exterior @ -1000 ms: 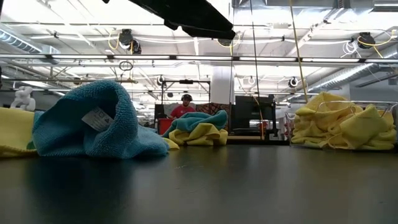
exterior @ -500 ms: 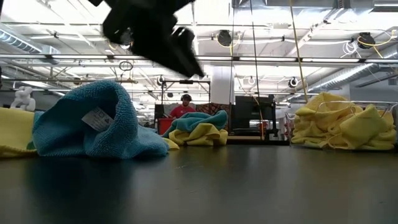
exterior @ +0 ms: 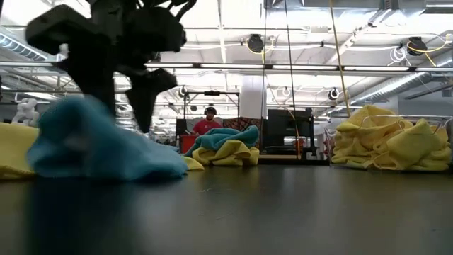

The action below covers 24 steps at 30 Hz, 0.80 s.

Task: Sort microfiber towel by color & place in baskets
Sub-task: Put the blue towel into the bottom transparent bin

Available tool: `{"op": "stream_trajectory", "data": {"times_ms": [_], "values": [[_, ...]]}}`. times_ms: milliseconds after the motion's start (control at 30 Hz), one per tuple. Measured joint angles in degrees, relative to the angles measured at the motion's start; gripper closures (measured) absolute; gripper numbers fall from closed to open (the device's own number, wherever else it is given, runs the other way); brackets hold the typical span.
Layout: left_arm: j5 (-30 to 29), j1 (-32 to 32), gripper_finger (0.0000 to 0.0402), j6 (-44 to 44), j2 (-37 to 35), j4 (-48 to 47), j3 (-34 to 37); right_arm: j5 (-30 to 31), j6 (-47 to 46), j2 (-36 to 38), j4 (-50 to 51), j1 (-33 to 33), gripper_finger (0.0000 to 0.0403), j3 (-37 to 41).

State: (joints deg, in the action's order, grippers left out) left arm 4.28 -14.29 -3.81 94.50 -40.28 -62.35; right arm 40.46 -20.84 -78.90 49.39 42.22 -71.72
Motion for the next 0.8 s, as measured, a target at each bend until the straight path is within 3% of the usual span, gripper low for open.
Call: {"op": "stream_trajectory", "data": {"times_ms": [233,533,800], "values": [[0.06,-0.97,0.0130,1.99,0.00,-1.84,0.02,-2.71,1.02,-5.06,0.06,-3.56,0.0239,0.00],[-0.13,-1.12,0.0130,2.00,0.23,7.15,4.55,-4.94,1.17,-9.08,-1.23,-5.49,0.0239,0.02],[-1.87,-1.13,0.0130,2.00,5.21,9.73,4.65,-4.79,3.67,-8.99,-6.06,-5.51,0.0239,0.02]]}}
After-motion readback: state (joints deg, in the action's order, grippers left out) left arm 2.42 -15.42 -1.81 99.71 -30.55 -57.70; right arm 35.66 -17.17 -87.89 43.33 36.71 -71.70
